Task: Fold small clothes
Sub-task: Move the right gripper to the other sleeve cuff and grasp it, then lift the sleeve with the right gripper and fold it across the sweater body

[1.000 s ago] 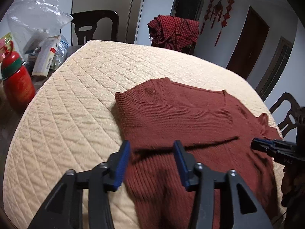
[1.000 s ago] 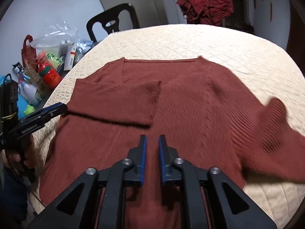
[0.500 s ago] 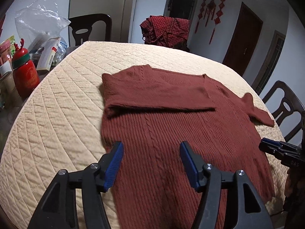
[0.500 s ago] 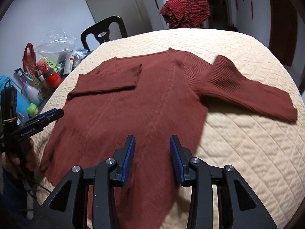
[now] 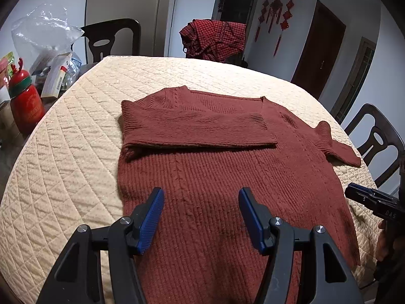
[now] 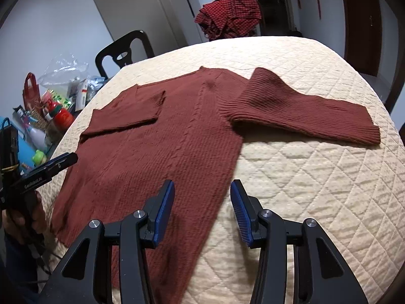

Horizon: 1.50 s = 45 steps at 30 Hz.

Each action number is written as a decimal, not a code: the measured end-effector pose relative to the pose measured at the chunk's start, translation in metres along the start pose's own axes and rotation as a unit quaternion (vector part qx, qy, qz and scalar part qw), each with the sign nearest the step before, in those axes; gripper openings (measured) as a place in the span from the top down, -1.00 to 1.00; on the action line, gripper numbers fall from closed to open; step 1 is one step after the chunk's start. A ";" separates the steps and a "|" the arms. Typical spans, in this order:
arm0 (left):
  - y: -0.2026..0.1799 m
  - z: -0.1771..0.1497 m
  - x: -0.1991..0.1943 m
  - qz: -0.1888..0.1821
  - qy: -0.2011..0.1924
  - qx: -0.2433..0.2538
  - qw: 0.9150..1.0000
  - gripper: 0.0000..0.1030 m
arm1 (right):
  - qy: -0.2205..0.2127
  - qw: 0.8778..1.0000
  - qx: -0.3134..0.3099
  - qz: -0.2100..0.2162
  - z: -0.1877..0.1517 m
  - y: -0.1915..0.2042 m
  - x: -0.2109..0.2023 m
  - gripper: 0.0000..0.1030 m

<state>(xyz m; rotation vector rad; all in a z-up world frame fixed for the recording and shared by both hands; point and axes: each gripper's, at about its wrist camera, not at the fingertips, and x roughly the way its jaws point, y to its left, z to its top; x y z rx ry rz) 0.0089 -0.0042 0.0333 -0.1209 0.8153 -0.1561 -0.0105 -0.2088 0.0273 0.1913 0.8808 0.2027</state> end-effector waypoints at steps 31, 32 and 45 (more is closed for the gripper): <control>-0.010 0.003 0.038 0.002 0.028 0.022 0.999 -0.35 | -0.065 0.963 0.254 -0.059 0.027 -0.152 -0.016 0.09; -0.011 0.002 0.038 0.001 0.029 0.022 0.999 -0.37 | -0.067 0.960 0.264 -0.059 0.030 -0.156 -0.016 0.09; -0.013 0.003 0.040 -0.003 0.032 0.025 0.999 -0.46 | -0.098 0.940 0.312 -0.100 0.044 -0.172 -0.006 0.79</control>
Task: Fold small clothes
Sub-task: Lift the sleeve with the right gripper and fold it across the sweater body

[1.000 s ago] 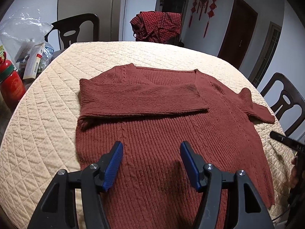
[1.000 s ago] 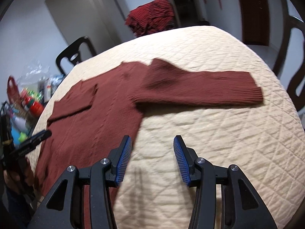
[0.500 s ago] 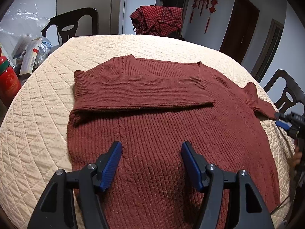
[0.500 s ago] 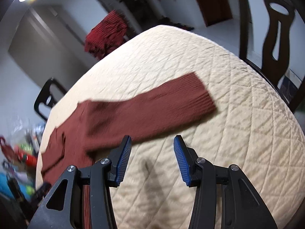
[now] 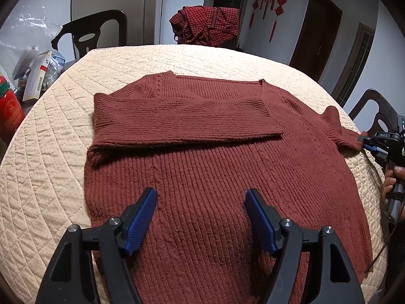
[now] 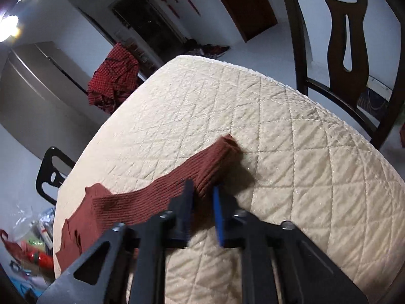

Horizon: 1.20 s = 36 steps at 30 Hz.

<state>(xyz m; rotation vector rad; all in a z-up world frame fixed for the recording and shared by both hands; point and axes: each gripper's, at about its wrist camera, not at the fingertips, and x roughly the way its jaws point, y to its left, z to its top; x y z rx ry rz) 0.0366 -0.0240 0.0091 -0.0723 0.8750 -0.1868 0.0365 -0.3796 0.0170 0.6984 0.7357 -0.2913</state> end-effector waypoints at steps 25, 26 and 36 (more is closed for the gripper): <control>0.008 0.016 -0.025 -0.054 -0.026 -0.041 0.997 -0.48 | 0.180 0.887 -0.337 0.259 -0.139 0.195 -0.005 0.38; 0.005 0.019 -0.025 -0.063 -0.024 -0.040 0.997 -0.48 | 0.171 0.891 -0.331 0.258 -0.133 0.189 -0.007 0.38; -0.050 0.041 0.027 -0.128 0.039 -0.004 0.991 -0.29 | 0.148 0.921 -0.278 0.230 -0.122 0.140 -0.015 0.38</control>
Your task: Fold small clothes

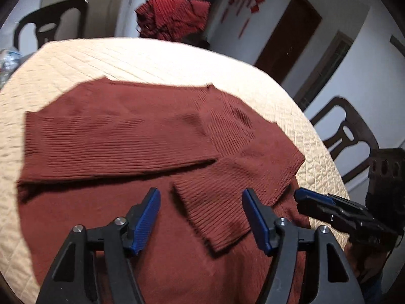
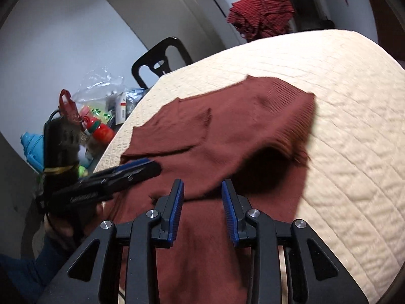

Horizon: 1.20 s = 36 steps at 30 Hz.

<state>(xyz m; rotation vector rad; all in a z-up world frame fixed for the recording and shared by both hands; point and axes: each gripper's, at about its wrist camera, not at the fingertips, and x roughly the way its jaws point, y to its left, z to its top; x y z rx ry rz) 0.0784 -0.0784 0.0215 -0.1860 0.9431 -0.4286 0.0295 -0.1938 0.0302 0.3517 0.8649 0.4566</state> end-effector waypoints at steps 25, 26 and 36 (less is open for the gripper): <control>0.045 0.064 0.021 0.055 -0.002 0.011 0.998 0.79 | 0.000 0.999 0.026 -0.020 0.006 -0.025 0.010 0.38; 0.050 0.062 0.024 0.055 0.005 0.002 0.998 0.72 | 0.000 0.999 0.026 -0.022 0.007 -0.025 0.009 0.38; 0.042 0.049 -0.019 0.036 -0.064 0.006 0.997 0.17 | -0.036 0.998 0.004 -0.058 0.031 -0.021 0.003 0.38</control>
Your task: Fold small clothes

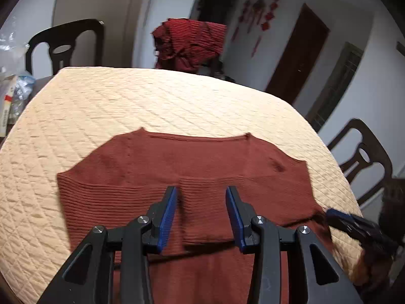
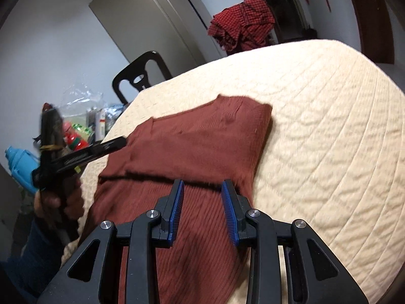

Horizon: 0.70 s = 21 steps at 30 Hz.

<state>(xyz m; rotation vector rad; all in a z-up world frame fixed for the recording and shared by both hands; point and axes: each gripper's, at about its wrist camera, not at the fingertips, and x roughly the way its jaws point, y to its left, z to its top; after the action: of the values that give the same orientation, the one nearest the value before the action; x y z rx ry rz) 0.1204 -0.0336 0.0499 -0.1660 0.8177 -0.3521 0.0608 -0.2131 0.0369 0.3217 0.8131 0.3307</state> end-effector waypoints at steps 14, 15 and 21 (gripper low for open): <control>-0.025 -0.003 0.023 0.018 0.010 0.043 0.999 0.18 | 0.014 0.997 -0.010 -0.070 0.019 -0.010 0.014 0.98; -0.026 0.001 0.025 0.023 0.007 0.042 0.999 0.18 | 0.013 0.997 -0.013 -0.071 0.026 -0.008 0.018 0.98; -0.026 0.005 0.057 0.060 0.029 0.043 0.997 0.18 | 0.035 0.995 -0.010 -0.097 0.045 -0.025 0.056 0.96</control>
<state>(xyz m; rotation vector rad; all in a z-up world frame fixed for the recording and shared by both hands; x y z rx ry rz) 0.1538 -0.0786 0.0216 -0.0272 0.8638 -0.2796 0.1351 -0.2200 0.0192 0.2104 0.9020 0.1697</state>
